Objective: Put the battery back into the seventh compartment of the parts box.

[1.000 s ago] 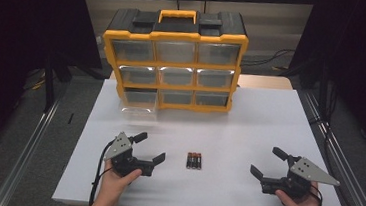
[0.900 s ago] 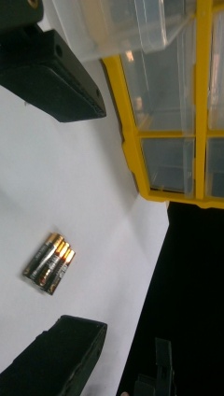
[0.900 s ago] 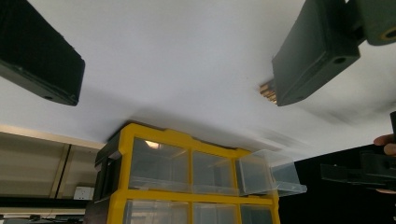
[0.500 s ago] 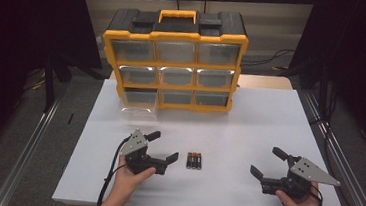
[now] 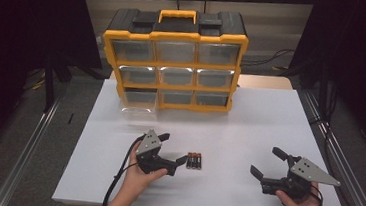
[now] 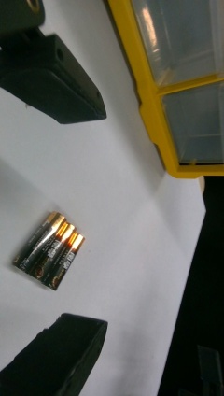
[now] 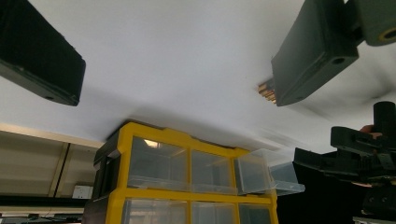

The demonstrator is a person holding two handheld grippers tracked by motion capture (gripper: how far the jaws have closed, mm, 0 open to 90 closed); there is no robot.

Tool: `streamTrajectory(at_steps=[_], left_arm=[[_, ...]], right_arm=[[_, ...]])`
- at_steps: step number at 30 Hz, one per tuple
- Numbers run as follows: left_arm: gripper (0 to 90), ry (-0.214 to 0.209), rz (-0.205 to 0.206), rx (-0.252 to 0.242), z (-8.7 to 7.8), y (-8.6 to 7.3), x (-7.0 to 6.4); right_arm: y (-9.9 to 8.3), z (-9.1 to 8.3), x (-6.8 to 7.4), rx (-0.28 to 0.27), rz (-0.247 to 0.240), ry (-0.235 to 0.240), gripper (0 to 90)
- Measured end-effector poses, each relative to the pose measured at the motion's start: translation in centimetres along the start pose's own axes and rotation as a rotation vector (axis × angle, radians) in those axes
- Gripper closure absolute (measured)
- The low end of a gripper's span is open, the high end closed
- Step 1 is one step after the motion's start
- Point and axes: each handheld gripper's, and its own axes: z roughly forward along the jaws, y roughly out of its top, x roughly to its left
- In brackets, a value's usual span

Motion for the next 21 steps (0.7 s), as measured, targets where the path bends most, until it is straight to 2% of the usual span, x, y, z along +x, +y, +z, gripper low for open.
streamTrajectory(at_steps=[1,5,6,8,9,12,14,15,18,19,21], left_arm=[[4.4,-0.008,-0.003,-0.003,0.1,0.0,0.0],[6.1,-0.003,0.022,0.041,0.6,0.1,-0.3],[6.9,0.006,0.032,0.066,0.7,0.2,-0.4],[12.7,0.002,0.042,0.112,0.9,0.2,-0.5],[12.7,-0.003,0.057,0.127,1.0,0.3,-0.5],[14.3,-0.007,0.054,0.177,1.4,0.2,-0.8],[15.1,-0.019,0.054,0.188,1.5,0.1,-0.8],[16.4,-0.012,0.063,0.202,1.5,0.1,-0.7],[21.6,-0.022,0.047,0.230,1.7,0.1,-0.7],[21.6,-0.025,0.055,0.238,1.7,0.2,-0.6],[22.8,-0.024,0.040,0.259,2.0,0.3,-0.9]], right_arm=[[0.0,0.0,0.0,0.000,-0.001,-0.002,2.4],[0.0,-0.1,0.0,-0.002,-0.002,0.001,2.4],[0.0,-0.1,0.0,-0.003,-0.002,0.001,2.4],[0.0,-0.1,0.0,-0.002,0.000,0.000,2.5],[0.0,-0.1,0.0,-0.002,0.000,0.000,2.5],[0.0,-0.1,0.0,-0.002,-0.001,0.001,2.5],[0.0,-0.1,0.0,-0.002,-0.002,0.001,2.5],[0.0,-0.1,0.0,-0.002,-0.003,0.002,2.5],[0.0,-0.1,0.0,0.003,0.000,0.000,2.5],[0.0,-0.1,0.0,0.003,0.000,0.000,2.5],[0.0,-0.1,0.0,0.003,0.000,0.001,2.5]])
